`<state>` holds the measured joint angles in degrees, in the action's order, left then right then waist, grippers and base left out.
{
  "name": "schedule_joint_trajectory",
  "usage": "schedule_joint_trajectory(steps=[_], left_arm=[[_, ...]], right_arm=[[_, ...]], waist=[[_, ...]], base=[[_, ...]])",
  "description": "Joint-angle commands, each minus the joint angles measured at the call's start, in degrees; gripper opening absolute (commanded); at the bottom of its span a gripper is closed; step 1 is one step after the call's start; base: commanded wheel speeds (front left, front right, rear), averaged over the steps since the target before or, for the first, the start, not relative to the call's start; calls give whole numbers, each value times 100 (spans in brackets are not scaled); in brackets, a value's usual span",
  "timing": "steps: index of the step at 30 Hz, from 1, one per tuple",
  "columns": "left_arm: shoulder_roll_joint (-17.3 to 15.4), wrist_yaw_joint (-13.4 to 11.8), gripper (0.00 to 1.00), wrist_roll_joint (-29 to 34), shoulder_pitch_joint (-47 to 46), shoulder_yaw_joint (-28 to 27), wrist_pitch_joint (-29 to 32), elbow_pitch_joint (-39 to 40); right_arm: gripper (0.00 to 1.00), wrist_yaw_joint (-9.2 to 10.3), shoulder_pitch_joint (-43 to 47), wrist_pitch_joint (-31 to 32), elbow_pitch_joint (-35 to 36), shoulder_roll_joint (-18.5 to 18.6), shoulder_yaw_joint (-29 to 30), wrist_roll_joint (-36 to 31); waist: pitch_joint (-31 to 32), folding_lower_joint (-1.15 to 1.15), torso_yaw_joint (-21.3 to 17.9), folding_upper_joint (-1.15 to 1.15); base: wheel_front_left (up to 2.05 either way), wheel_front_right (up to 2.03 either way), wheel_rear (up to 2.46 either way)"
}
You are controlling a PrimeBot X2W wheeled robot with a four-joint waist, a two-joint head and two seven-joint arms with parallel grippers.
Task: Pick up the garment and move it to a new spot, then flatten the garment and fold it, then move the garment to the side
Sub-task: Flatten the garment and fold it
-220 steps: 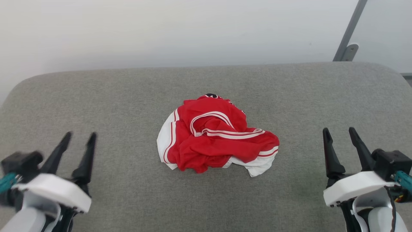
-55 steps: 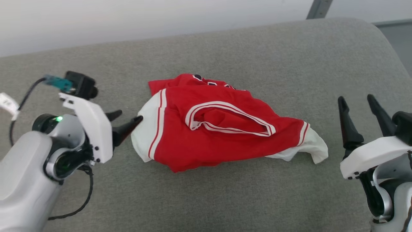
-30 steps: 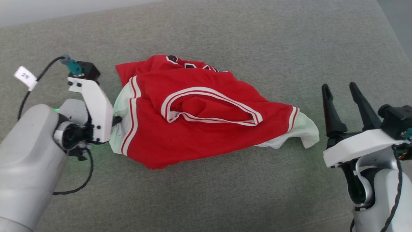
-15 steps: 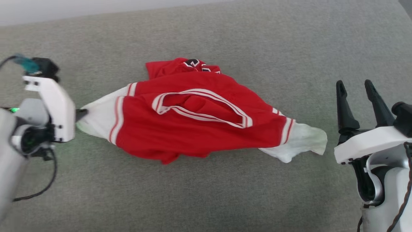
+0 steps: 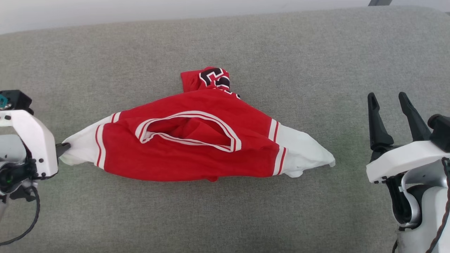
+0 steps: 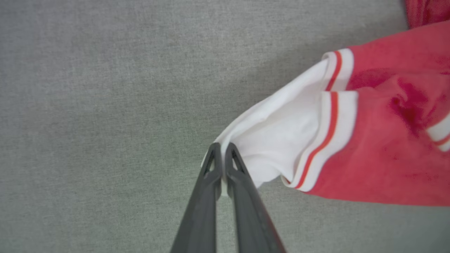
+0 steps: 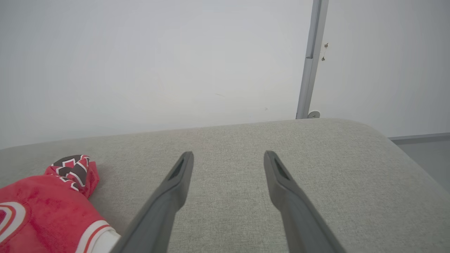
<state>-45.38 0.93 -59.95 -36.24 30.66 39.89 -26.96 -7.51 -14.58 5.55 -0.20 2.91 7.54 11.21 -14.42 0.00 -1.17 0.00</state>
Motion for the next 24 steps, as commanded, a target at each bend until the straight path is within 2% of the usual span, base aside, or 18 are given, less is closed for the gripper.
schedule_joint_trajectory(steps=[1,9,14,19,24], left_arm=[[-15,-53,100,-5,41,-16,33,76],[-72,-325,100,96,-225,113,484,1033],[72,-458,100,183,-509,274,852,1628],[315,-508,100,246,-740,562,1213,1897],[466,-532,100,513,-875,835,1351,1758]], right_arm=[[100,3,47,12,31,1,-12,23],[100,4,107,88,77,2,-25,26],[100,3,111,101,71,2,-72,50],[100,4,65,70,81,2,-125,110],[100,4,-21,-2,79,1,-212,175]], waist=[[26,0,14,0],[169,0,21,0],[198,0,-46,0],[143,0,-166,0],[15,0,-340,0]], base=[[0,0,0],[0,0,0],[0,0,0],[0,0,0],[0,0,0]])
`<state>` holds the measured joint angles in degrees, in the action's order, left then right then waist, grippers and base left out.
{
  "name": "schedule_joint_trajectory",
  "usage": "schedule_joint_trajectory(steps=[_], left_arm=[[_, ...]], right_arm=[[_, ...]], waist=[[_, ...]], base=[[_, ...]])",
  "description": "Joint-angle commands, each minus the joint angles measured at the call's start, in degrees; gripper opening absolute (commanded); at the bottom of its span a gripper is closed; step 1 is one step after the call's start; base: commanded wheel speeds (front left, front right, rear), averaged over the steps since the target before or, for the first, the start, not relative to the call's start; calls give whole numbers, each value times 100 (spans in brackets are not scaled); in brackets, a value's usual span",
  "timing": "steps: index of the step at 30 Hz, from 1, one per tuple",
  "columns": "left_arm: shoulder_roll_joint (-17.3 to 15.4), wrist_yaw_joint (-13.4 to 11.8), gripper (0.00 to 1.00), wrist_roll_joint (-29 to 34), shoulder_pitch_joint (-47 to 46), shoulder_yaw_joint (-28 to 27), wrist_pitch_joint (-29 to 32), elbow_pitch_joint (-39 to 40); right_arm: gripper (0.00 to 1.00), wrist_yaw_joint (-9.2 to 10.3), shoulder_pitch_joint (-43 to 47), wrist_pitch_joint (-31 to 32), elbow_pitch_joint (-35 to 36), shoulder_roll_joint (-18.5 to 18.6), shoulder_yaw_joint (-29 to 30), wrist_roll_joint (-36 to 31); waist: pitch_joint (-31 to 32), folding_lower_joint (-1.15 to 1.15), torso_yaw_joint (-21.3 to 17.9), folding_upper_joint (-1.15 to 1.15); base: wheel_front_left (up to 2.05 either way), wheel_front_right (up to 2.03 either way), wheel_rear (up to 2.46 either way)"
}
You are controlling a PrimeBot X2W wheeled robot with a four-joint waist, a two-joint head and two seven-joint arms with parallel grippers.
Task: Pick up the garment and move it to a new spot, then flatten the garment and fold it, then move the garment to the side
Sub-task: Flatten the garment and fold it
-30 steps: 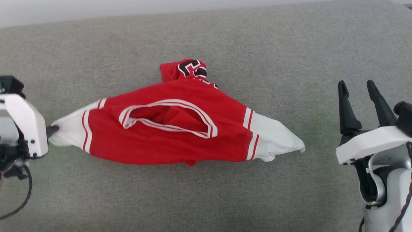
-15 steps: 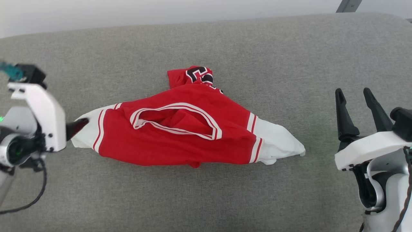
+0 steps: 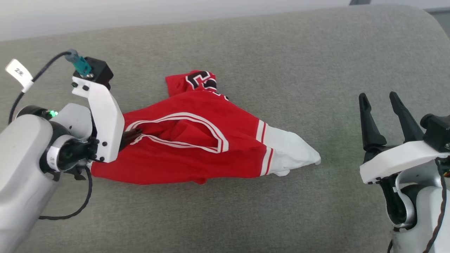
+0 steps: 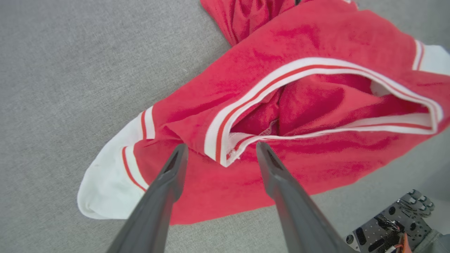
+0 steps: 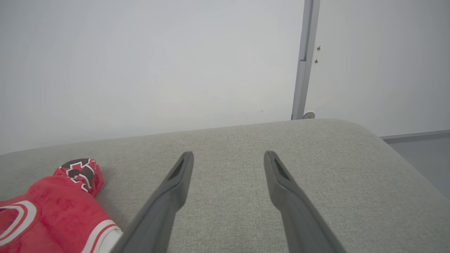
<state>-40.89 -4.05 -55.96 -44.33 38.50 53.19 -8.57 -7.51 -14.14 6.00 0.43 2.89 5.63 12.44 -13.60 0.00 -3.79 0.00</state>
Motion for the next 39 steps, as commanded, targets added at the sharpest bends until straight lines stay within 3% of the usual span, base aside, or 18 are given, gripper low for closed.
schedule_joint_trajectory(steps=[1,9,10,11,15,20,27,33,39], left_arm=[[40,-41,100,164,-86,96,25,-149],[180,91,100,489,-225,341,-150,-850],[205,129,36,472,-246,348,-161,-920],[210,179,0,488,-271,362,-183,-984],[311,342,0,307,-314,313,-176,-1041],[291,367,0,122,-232,289,-50,-664],[23,27,0,-114,281,242,181,500],[-343,-421,0,-226,995,304,309,1505],[-503,-670,0,-292,1675,461,227,1661]], right_arm=[[100,4,-67,-58,5,2,-42,71],[100,4,-139,-173,-89,2,-65,129],[100,4,-135,-180,-101,2,-57,126],[100,4,-134,-192,-110,2,-41,116],[100,4,-99,-192,-124,2,72,49],[100,4,-33,-114,-79,2,183,-10],[100,4,46,17,40,4,274,-84],[100,4,54,115,70,3,261,-99],[100,4,29,177,65,3,221,-74]], waist=[[-92,0,-114,0],[-230,0,-271,0],[-237,0,-270,0],[-240,0,-258,0],[-207,0,-151,0],[-93,0,78,0],[42,0,402,0],[88,0,567,0],[73,0,635,0]], base=[[0,0,0],[0,0,0],[0,0,0],[0,0,0],[0,0,0],[0,0,0],[0,0,0],[0,0,0],[0,0,0]])
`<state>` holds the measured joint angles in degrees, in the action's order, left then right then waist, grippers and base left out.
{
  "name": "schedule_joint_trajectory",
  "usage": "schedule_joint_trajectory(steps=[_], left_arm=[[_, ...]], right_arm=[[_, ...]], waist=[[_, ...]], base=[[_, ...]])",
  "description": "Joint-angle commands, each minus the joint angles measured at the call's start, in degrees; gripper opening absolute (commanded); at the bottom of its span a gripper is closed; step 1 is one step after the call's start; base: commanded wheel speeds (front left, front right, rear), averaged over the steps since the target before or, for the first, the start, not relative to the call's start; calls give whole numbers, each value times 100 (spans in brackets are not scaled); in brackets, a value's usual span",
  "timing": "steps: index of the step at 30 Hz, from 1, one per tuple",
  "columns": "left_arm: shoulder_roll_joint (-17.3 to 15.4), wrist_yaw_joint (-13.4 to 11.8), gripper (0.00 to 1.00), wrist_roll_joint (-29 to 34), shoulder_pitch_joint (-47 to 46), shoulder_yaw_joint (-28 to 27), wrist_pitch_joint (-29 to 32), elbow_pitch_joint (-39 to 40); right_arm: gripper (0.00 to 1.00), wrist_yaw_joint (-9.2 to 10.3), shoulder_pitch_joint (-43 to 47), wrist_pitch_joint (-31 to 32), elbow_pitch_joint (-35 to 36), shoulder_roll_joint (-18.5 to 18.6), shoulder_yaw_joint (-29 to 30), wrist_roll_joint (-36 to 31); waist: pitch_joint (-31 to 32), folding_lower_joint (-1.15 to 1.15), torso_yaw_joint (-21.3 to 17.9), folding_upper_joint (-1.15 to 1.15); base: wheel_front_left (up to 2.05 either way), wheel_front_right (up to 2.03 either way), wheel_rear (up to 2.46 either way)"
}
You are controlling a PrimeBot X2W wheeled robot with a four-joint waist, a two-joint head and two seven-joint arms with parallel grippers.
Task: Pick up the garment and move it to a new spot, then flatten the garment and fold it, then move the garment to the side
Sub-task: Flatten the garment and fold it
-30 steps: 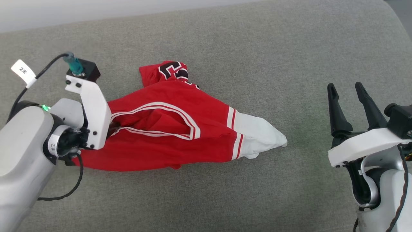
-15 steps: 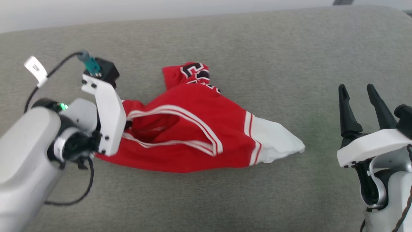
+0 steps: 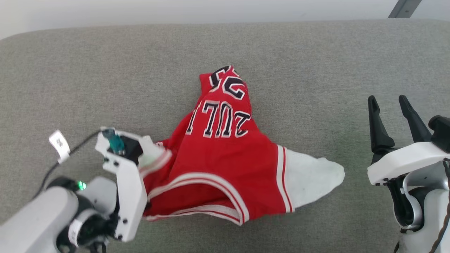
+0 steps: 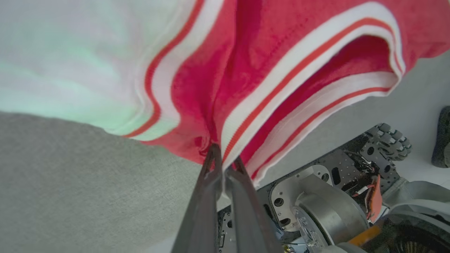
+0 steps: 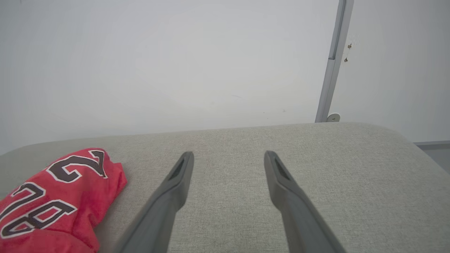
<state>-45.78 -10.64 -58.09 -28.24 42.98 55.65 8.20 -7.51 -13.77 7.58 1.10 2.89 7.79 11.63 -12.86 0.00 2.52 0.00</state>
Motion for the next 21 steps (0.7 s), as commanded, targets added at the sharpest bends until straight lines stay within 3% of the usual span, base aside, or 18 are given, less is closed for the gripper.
schedule_joint_trajectory(steps=[1,2,4,5,6,13,21], left_arm=[[5,-1,0,-104,141,28,-63,-51],[43,16,34,-106,175,3,-153,-92],[69,22,60,-91,278,-26,-289,-208],[65,43,95,-54,298,-32,-365,-256],[84,27,100,-51,312,-76,-456,-302],[49,-24,100,-182,500,-413,-1003,-294],[-137,-82,100,-332,1019,-990,-2000,-9]], right_arm=[[100,4,-17,26,-8,3,-3,14],[100,3,-27,40,-14,3,-14,16],[100,4,-50,49,-28,3,-29,19],[100,4,-55,50,-34,3,-41,20],[100,4,-55,64,-38,2,-52,18],[100,3,100,259,-70,1,-178,48],[100,4,411,1094,-9,46,-703,164]], waist=[[-2,0,10,0],[-6,0,13,0],[-6,0,15,0],[-1,0,20,0],[7,0,22,0],[126,0,51,0],[322,0,133,0]], base=[[0,0,0],[0,0,0],[0,0,0],[0,0,0],[0,0,0],[0,0,0],[0,0,0]])
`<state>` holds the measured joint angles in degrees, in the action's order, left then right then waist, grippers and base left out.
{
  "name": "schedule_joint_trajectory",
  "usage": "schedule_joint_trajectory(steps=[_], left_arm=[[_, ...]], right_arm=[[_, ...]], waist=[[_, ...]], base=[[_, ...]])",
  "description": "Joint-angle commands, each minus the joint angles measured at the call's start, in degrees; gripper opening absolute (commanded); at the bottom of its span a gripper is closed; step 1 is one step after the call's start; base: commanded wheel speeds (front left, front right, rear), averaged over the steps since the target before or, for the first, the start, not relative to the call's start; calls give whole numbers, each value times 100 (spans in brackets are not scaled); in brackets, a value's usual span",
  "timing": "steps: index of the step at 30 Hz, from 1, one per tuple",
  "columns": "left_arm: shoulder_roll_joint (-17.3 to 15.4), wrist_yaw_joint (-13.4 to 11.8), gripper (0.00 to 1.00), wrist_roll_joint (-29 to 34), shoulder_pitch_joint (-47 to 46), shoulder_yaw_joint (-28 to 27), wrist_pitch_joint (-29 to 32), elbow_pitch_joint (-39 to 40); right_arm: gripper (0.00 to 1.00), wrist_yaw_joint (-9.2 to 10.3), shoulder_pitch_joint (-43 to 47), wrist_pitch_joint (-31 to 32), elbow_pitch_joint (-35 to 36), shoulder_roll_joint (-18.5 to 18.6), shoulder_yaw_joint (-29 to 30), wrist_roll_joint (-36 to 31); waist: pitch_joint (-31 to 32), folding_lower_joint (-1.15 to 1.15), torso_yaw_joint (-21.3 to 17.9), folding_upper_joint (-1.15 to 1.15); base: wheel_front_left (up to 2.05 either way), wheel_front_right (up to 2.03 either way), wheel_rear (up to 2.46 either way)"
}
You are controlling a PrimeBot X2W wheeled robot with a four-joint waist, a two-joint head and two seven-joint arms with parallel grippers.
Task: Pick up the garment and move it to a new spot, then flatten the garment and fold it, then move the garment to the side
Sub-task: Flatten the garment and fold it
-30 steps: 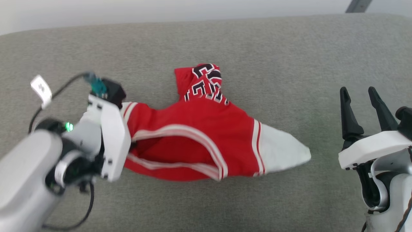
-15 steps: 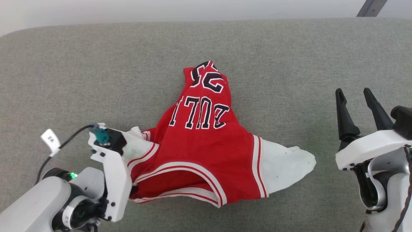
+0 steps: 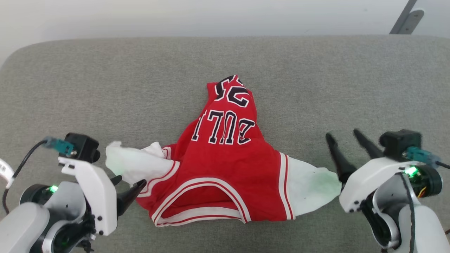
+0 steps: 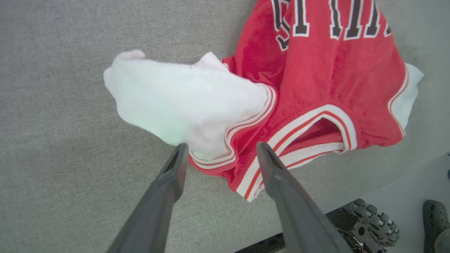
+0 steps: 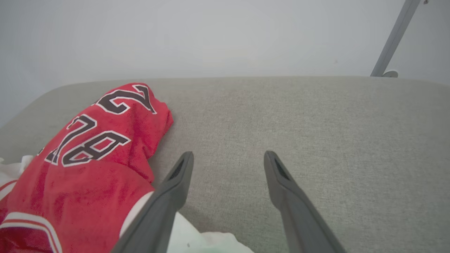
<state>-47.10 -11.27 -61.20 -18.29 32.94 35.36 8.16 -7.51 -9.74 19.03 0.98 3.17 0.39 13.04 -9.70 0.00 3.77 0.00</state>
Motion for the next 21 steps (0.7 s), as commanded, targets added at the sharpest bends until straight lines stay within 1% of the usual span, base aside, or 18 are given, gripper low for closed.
schedule_joint_trajectory(steps=[1,5,8,14,17,21], left_arm=[[-19,16,100,-41,97,-34,-89,48],[-95,33,100,24,383,-216,-558,152],[-81,72,100,139,568,-375,-1060,197],[-63,166,100,374,940,-816,-2291,77],[-15,241,100,502,1129,-1009,-2913,-39],[57,343,100,669,1372,-1211,-3665,-237]], right_arm=[[100,4,61,85,20,57,-12,43],[100,4,258,731,60,225,-174,170],[100,4,374,1252,89,411,-267,275],[100,4,437,2087,-4,789,-408,532],[100,3,361,2311,-118,980,-503,598],[100,4,188,2421,-426,1167,-659,688]], waist=[[25,0,26,0],[88,0,93,0],[128,0,142,0],[183,0,268,0],[174,0,359,0],[142,0,493,0]], base=[[0,0,0],[0,0,0],[0,0,0],[0,0,0],[0,0,0],[0,0,0]])
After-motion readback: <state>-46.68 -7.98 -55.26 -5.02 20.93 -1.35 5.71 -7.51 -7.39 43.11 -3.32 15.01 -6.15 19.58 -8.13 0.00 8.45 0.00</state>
